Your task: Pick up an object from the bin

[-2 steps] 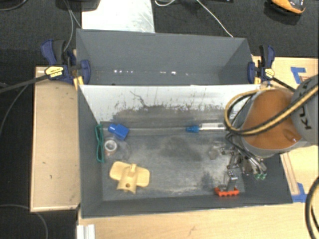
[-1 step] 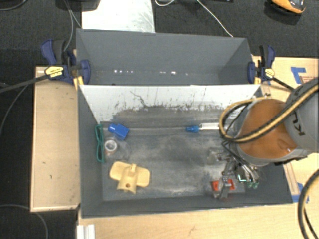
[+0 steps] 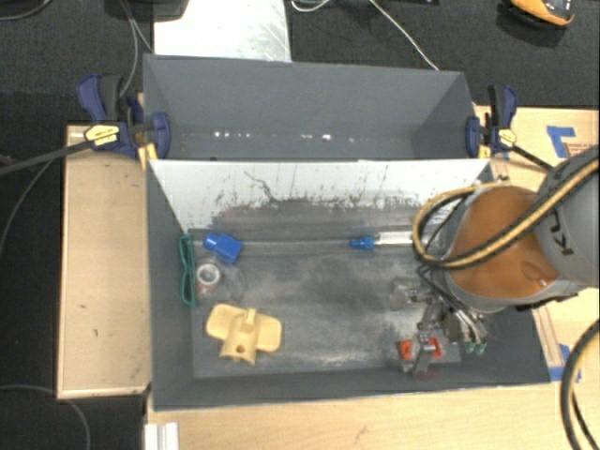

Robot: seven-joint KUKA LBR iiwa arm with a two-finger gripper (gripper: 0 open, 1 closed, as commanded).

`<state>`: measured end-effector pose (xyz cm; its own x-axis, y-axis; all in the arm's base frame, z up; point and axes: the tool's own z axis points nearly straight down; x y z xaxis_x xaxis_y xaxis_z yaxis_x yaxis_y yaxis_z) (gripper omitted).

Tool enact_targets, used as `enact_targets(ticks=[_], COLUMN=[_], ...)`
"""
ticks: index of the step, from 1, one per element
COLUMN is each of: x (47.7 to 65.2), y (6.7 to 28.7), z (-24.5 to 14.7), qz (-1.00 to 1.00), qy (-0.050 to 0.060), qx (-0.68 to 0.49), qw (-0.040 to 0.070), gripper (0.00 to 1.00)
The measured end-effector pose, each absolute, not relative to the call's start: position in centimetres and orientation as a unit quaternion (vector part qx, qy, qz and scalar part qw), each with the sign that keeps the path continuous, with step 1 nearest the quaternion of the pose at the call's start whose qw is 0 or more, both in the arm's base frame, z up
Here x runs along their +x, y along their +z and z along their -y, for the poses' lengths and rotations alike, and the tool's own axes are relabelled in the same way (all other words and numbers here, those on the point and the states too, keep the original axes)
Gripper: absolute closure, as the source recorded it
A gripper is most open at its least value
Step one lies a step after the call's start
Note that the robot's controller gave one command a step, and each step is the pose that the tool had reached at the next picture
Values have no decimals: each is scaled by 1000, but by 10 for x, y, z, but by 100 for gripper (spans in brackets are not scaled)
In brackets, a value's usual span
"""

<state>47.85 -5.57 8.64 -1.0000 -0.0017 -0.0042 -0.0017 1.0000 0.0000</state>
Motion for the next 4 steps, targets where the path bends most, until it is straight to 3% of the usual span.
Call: enact_targets(ticks=[1, 2, 3, 4], x=[482, 479, 480, 486], y=[71, 73, 73, 71], z=[82, 132, 132, 126], qz=[-1000, -999, -999, -993], qy=[0, -2, -2, -3], qx=[-29, -49, -49, -117], qw=[6, 10, 10, 13], gripper=[0, 0, 0, 100])
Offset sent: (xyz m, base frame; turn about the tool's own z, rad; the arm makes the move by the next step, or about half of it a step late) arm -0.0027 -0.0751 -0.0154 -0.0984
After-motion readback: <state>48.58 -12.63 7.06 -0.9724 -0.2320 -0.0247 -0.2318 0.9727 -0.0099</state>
